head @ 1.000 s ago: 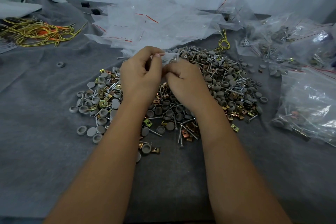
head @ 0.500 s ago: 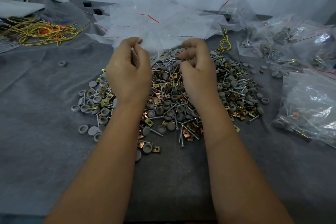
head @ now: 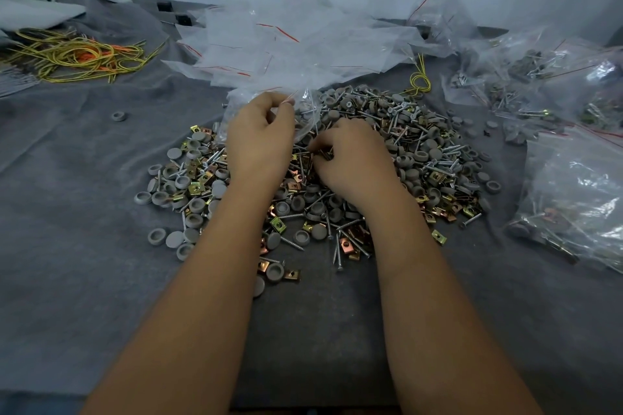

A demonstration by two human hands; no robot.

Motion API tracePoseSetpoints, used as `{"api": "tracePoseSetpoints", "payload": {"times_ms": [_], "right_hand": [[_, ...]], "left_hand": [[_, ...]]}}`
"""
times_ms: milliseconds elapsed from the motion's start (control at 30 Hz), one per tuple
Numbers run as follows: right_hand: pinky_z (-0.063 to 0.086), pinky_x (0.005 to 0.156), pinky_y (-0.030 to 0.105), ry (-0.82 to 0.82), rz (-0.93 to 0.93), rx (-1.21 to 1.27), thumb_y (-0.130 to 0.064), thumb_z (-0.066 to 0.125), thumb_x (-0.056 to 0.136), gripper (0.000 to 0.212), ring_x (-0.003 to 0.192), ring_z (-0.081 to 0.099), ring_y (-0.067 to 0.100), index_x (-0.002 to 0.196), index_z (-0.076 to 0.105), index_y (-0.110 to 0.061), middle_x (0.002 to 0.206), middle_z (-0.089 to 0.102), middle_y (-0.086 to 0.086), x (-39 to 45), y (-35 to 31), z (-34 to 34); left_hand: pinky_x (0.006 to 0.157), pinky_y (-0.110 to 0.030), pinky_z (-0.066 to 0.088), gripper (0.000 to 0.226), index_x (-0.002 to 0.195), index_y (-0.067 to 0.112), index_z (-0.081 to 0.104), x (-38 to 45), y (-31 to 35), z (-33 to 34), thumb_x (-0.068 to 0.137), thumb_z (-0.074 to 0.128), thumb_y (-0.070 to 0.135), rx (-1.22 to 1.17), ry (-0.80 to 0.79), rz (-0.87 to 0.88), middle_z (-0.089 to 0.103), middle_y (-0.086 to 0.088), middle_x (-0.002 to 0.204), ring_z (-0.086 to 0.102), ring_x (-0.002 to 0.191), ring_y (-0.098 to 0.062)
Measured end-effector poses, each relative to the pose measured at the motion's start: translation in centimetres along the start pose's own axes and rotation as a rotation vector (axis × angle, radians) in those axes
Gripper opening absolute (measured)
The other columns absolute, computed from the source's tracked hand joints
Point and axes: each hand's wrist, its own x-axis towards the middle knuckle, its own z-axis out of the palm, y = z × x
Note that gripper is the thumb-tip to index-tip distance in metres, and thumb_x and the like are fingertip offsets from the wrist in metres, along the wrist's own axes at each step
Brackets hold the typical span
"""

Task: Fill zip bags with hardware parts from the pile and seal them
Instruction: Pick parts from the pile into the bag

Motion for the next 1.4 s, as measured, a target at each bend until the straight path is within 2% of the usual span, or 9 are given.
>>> {"api": "tracePoseSetpoints", "payload": {"times_ms": [167,333,600,700,767,900,1033,1200,1400], "right_hand": [[0.046,0.09,0.039,0.031,0.011,0.001,-0.022,0.061,0.089,0.022,0.11,0.051,0.026,0.108,0.072,-0.025,0.107,0.062,0.003,0.0,0.0,0.0],[0.044,0.092,0.038,-0.009,0.006,-0.039,-0.026,0.062,0.088,0.025,0.113,0.049,0.027,0.111,0.071,-0.025,0.112,0.06,0.003,0.1,0.1,0.1],[0.046,0.087,0.037,0.068,0.006,-0.038,-0.019,0.061,0.09,0.016,0.107,0.051,0.026,0.104,0.069,-0.018,0.108,0.058,0.004,0.1,0.2,0.2],[0.046,0.087,0.037,0.152,0.034,0.048,-0.016,0.061,0.09,0.014,0.107,0.051,0.024,0.103,0.068,-0.016,0.108,0.059,0.003,0.2,0.3,0.3],[0.049,0.082,0.035,0.216,0.091,0.225,-0.013,0.061,0.091,0.011,0.096,0.057,0.018,0.099,0.068,-0.016,0.1,0.064,-0.001,0.2,0.3,0.1],[0.043,0.066,0.011,0.307,0.181,0.572,-0.009,0.064,0.089,0.013,0.072,0.055,-0.003,0.087,0.065,-0.022,0.075,0.057,-0.017,0.3,0.1,-0.2],[0.044,0.067,0.005,0.358,0.156,0.752,-0.004,0.068,0.084,0.017,0.07,0.059,-0.009,0.088,0.071,-0.019,0.076,0.063,-0.018,0.2,-0.2,-0.6],[0.048,0.069,0.01,0.403,0.142,0.815,0.003,0.07,0.081,0.019,0.072,0.061,0.0,0.088,0.072,-0.015,0.079,0.067,-0.008,0.2,-0.6,-0.8],[0.047,0.067,0.012,0.422,0.112,0.73,-0.002,0.074,0.079,0.02,0.073,0.058,0.002,0.082,0.067,-0.02,0.085,0.064,-0.005,0.1,-0.8,-0.8]], "left_hand": [[0.056,-0.03,0.039,0.018,0.075,0.038,0.062,0.1,0.0,0.0,0.086,0.05,0.033,-0.008,-0.002,-0.017,0.053,0.018,0.048,0.044,0.046,-0.002],[0.055,-0.029,0.037,0.018,0.073,0.036,0.063,0.0,-0.1,0.1,0.085,0.049,0.033,-0.012,-0.009,-0.029,0.051,0.017,0.045,0.041,0.043,-0.002],[0.054,-0.029,0.036,0.019,0.073,0.035,0.063,0.0,-0.1,0.0,0.086,0.049,0.032,0.004,-0.027,-0.03,0.051,0.015,0.045,0.041,0.042,-0.003],[0.053,-0.028,0.036,0.02,0.072,0.036,0.062,0.0,-0.1,0.0,0.087,0.049,0.032,0.013,-0.028,-0.033,0.052,0.014,0.046,0.041,0.042,-0.002],[0.053,-0.028,0.036,0.02,0.072,0.036,0.062,0.1,-0.1,-0.1,0.088,0.05,0.032,0.015,-0.026,-0.033,0.053,0.016,0.046,0.041,0.041,-0.001],[0.055,-0.028,0.038,0.02,0.072,0.037,0.062,0.1,-0.1,0.0,0.088,0.051,0.032,0.017,-0.022,-0.036,0.054,0.017,0.047,0.043,0.043,0.0],[0.056,-0.029,0.04,0.019,0.072,0.035,0.063,0.1,-0.1,0.1,0.087,0.051,0.032,0.012,-0.02,-0.036,0.054,0.017,0.047,0.044,0.044,-0.002],[0.054,-0.028,0.038,0.018,0.073,0.035,0.063,0.1,-0.1,0.0,0.085,0.05,0.035,0.011,-0.028,-0.02,0.053,0.017,0.046,0.042,0.042,-0.001],[0.049,-0.026,0.03,0.019,0.083,0.032,0.066,-0.1,-0.3,0.3,0.083,0.048,0.035,0.02,-0.083,0.057,0.05,0.016,0.045,0.038,0.04,-0.002]]}}
